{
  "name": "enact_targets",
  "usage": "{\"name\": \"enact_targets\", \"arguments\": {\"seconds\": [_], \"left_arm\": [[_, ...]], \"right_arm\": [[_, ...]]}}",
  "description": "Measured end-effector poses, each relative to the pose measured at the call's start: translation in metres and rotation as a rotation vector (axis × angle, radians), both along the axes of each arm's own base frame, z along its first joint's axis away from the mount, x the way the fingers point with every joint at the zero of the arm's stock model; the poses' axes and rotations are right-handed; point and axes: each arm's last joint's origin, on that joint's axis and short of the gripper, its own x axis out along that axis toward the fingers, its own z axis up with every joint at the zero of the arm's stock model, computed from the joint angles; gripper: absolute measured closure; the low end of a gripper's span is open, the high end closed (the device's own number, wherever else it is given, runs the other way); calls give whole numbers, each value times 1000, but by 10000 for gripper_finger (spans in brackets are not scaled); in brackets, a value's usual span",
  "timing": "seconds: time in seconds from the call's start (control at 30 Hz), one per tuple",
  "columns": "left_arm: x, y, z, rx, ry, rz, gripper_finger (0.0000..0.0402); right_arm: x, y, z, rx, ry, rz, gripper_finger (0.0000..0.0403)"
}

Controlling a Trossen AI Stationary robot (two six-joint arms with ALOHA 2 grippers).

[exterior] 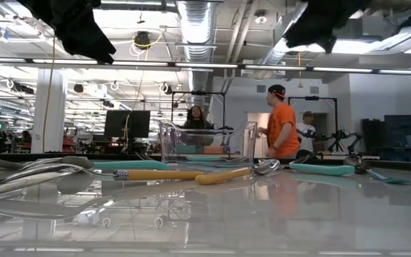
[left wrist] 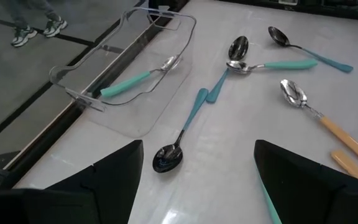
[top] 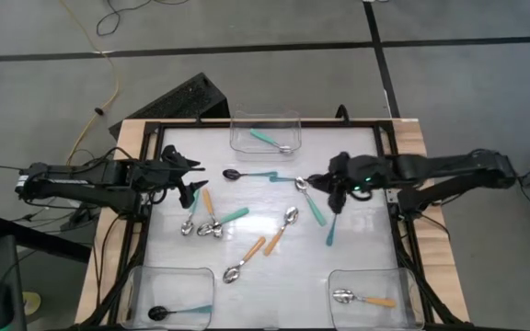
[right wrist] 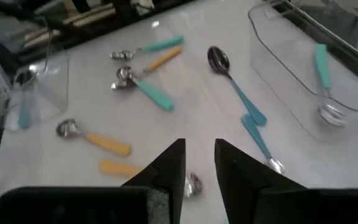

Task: Sort silverware by color (type)
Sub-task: Put the top left blue spoon into the top transparent bin

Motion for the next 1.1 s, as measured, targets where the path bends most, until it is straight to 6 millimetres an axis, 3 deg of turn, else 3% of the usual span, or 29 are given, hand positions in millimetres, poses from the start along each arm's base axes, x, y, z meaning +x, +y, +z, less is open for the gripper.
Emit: {"name": "enact_targets", "arguments": {"seconds": [0.2,0.43,0.63,0.73,0.93,1.1], "left_arm": [[0,0,1,6,-6,4,109],[2,0,1,25,-4,-20,109],[5,1,-1,21,5,21,109],[9,1,-5,16,35,23,109],[21,1,-17,1,123,32,109],[26,3,-18,8,123,56,109]], "right_arm": [[29,0,-31,-66,37,32,253],[62,1,-42,-157,-63,77,190],[93,-2,-58,-211,-140,10,185],[103,-5,-69,-240,-93,-24,187],[109,-13,-87,-170,18,-83,187],[107,-19,-89,-101,44,-146,188]]}}
